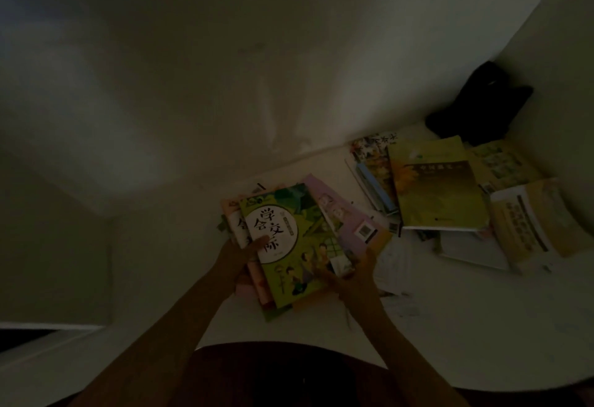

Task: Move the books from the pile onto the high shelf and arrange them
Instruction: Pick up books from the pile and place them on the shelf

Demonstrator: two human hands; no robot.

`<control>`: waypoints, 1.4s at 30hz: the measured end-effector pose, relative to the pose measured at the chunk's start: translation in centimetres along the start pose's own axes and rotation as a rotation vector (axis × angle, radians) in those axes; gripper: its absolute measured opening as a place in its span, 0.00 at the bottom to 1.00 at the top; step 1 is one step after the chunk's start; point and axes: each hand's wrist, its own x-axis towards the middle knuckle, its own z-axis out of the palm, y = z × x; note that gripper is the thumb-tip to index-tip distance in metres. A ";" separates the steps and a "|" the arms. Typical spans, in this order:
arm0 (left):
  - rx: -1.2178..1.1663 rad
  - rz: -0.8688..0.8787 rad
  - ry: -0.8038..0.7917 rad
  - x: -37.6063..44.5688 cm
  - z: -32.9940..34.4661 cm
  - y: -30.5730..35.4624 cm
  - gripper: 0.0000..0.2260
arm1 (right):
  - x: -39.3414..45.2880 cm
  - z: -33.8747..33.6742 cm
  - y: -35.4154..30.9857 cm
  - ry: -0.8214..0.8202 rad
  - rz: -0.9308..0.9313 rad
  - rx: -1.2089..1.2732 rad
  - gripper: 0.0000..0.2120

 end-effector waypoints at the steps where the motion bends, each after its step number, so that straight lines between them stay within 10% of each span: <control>1: 0.007 -0.001 0.000 0.0 0.0 -0.1 0.18 | -0.2 0.3 0.0 0.039 -0.023 -0.007 0.41; 5: -0.009 -0.029 0.010 0.5 -0.2 -0.8 0.20 | -0.4 0.3 0.3 0.133 -0.022 0.000 0.17; 13: -0.001 -0.108 -0.016 0.7 -0.4 -0.9 0.09 | 0.8 -3.5 0.0 -0.047 0.141 0.253 0.04; 18: -0.148 -0.102 -0.111 0.7 -0.7 -0.7 0.12 | 0.4 -0.8 -1.4 -0.269 0.225 -0.046 0.06; 22: -0.111 0.022 -0.094 0.9 -0.8 -0.2 0.11 | 2.3 -0.8 -3.2 -0.253 -0.101 -0.756 0.13; 24: -0.144 0.055 -0.098 0.7 -0.8 0.0 0.16 | 3.4 -0.4 -5.6 -0.137 -0.180 -0.507 0.11; 30: -0.158 0.155 -0.221 -0.2 -1.1 2.9 0.47 | 5.4 1.5 -8.5 -0.540 0.066 0.297 0.19; 37: 0.126 0.570 -0.077 -0.5 3.8 7.8 0.30 | 7.1 -2.3 -12.0 -0.535 -0.208 0.217 0.19; 42: 0.083 0.492 -0.106 0.6 5.6 6.6 0.29 | 7.2 -4.2 -11.0 -0.435 -0.296 0.088 0.22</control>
